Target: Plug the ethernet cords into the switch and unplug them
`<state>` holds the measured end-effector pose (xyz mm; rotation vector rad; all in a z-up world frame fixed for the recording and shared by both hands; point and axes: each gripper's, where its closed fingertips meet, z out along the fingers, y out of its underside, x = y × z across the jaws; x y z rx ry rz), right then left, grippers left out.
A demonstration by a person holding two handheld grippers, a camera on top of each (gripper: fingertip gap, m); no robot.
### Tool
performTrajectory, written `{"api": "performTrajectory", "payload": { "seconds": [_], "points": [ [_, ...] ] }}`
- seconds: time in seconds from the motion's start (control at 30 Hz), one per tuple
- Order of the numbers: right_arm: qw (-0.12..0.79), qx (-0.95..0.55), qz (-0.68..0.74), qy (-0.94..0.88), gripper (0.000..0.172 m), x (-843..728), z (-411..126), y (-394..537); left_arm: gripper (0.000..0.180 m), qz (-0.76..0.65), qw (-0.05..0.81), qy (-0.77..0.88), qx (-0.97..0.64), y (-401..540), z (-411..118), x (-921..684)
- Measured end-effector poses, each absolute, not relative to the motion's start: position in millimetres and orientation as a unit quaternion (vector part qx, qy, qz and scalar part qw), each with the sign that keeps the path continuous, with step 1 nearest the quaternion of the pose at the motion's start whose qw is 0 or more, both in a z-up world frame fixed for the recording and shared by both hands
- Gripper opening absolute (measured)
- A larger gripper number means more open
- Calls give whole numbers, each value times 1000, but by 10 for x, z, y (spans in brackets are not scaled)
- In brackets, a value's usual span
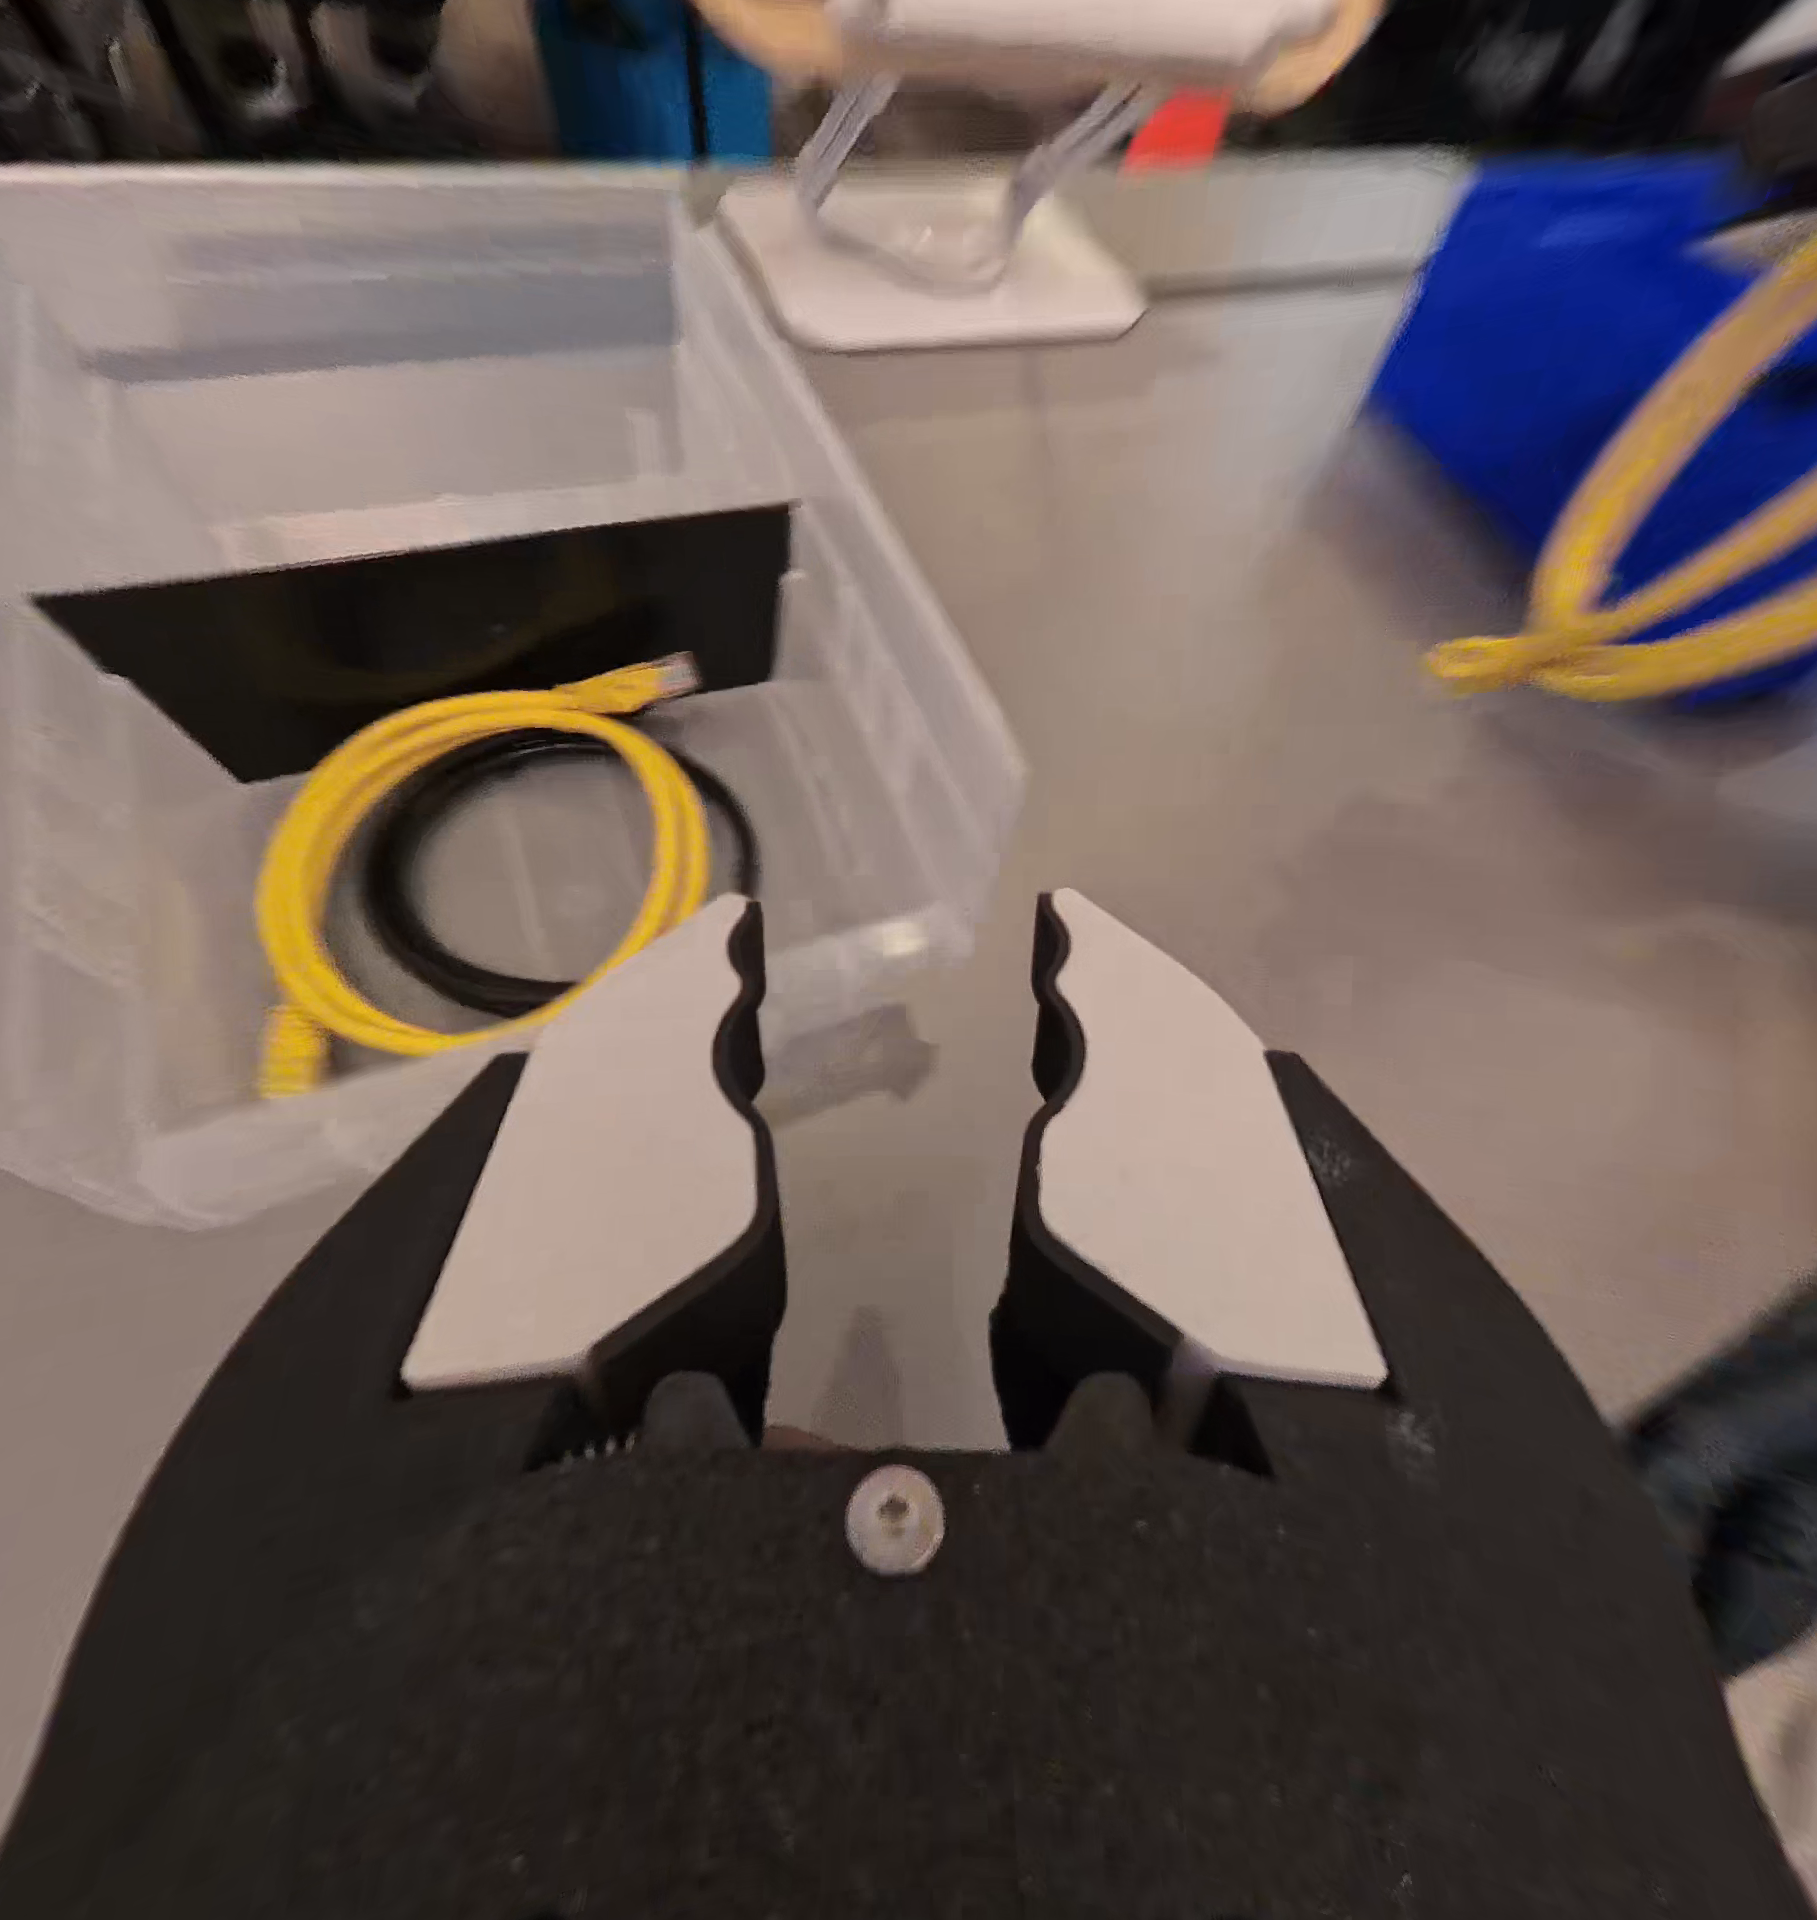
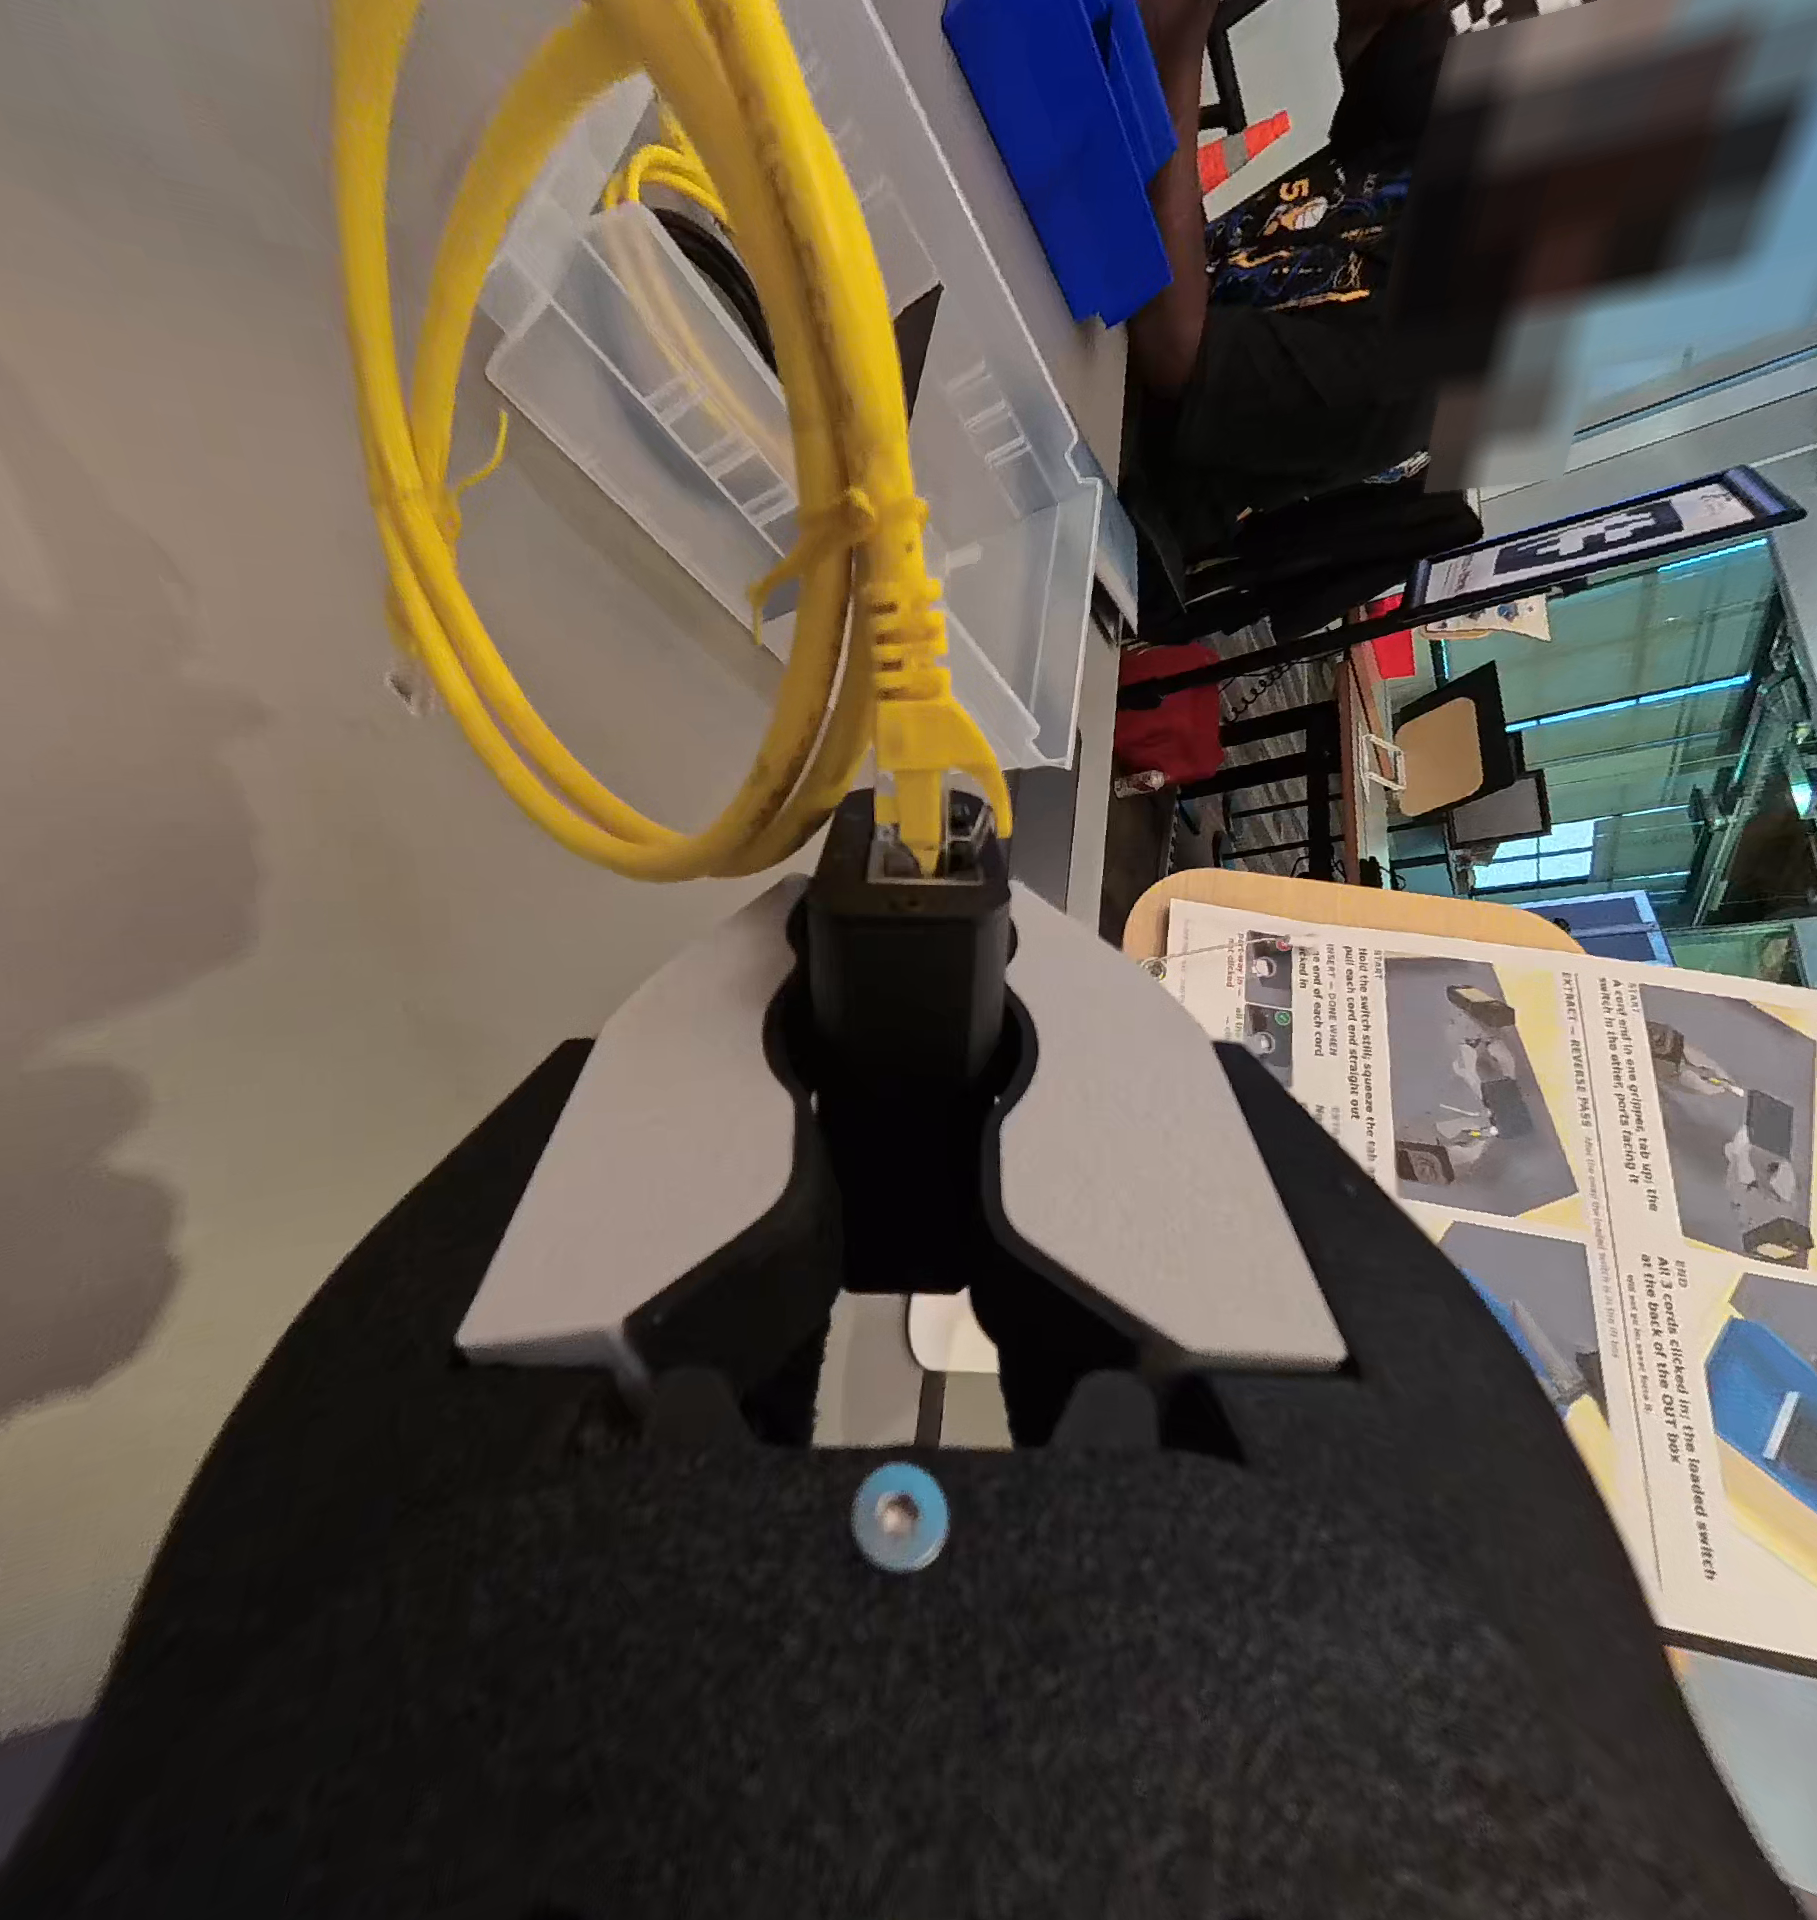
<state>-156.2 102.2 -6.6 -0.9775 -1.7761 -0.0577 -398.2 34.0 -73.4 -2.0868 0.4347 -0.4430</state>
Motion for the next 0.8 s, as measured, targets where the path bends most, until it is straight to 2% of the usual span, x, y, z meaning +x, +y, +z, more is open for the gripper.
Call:
{"api": "performTrajectory", "payload": {
  "seconds": [0.13,0.2,0.33,0.37,0.4,0.47,0.53,0.8],
  "points": [
    [520,-416,-26,-746,26,-1550,-127,1047,52,-84,328,202,-919,1023,-1156,-4146],
    [515,-415,-35,-749,26,-1542,-146,1045,45,-96,284,213,-930,1237,-1317,-4069],
    [519,-415,-32,-747,26,-1524,-99,1010,49,-92,165,203,-961,1340,-1681,-4139],
    [521,-414,-29,-746,26,-1524,-82,998,42,-92,148,199,-964,1341,-1753,-4156],
    [523,-413,-27,-745,26,-1524,-64,987,14,-101,137,204,-964,1324,-1796,-4140],
    [525,-411,-28,-745,26,-1518,-39,978,8,-102,143,214,-961,1304,-1774,-4128],
    [526,-412,-30,-744,26,-1499,-28,983,7,-110,185,209,-954,1296,-1583,-4125],
    [528,-417,-37,-739,26,-1444,10,1018,5,-237,374,241,-864,579,-374,-3920]
  ]
}}
